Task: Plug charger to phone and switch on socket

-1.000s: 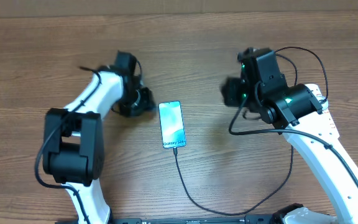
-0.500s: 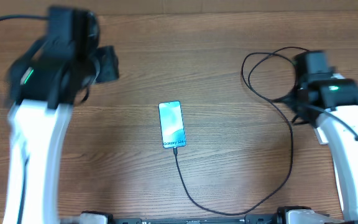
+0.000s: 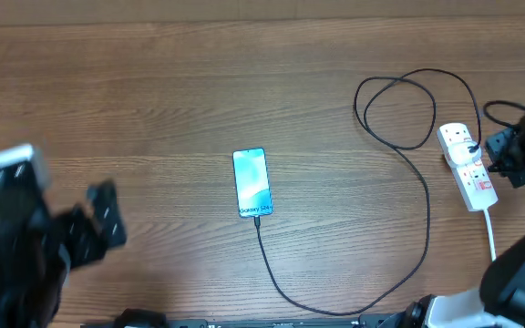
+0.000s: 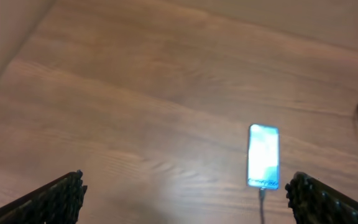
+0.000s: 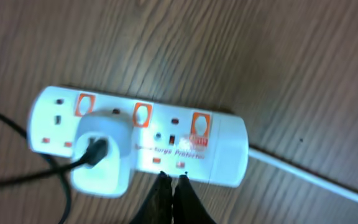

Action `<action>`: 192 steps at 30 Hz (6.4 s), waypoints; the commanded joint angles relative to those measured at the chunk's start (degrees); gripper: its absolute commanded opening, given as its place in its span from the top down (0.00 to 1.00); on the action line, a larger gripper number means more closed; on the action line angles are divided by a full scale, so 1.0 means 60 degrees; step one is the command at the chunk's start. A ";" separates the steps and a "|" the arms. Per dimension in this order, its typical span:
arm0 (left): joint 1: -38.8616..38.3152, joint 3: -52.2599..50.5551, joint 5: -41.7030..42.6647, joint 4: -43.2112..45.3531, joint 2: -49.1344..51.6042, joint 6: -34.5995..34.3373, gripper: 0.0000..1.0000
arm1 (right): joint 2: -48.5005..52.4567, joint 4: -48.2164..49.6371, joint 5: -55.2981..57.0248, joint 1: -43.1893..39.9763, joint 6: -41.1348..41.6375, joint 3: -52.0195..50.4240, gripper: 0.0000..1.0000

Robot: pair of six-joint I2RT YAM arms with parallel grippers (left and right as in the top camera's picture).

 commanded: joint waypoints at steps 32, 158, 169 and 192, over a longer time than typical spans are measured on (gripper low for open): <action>0.0000 -0.0080 -0.0477 -0.0087 -0.0324 0.0364 0.00 | 0.2900 0.0641 -0.2211 -0.0361 -0.1468 0.1137 0.96; 0.0018 -0.0109 -0.0477 -0.0087 -0.2929 0.0364 0.00 | -0.1792 -0.1333 0.0124 0.0528 0.0277 0.1439 0.96; 0.0539 -0.0106 -0.0477 -0.0084 -0.5938 0.0364 0.00 | -0.4473 0.2463 -0.4987 0.0528 -0.0397 0.1439 0.96; 0.1880 0.0466 -0.0481 -0.0087 -0.9526 0.0397 0.00 | -0.8313 0.5515 -0.6149 0.0525 -0.2510 0.1370 0.86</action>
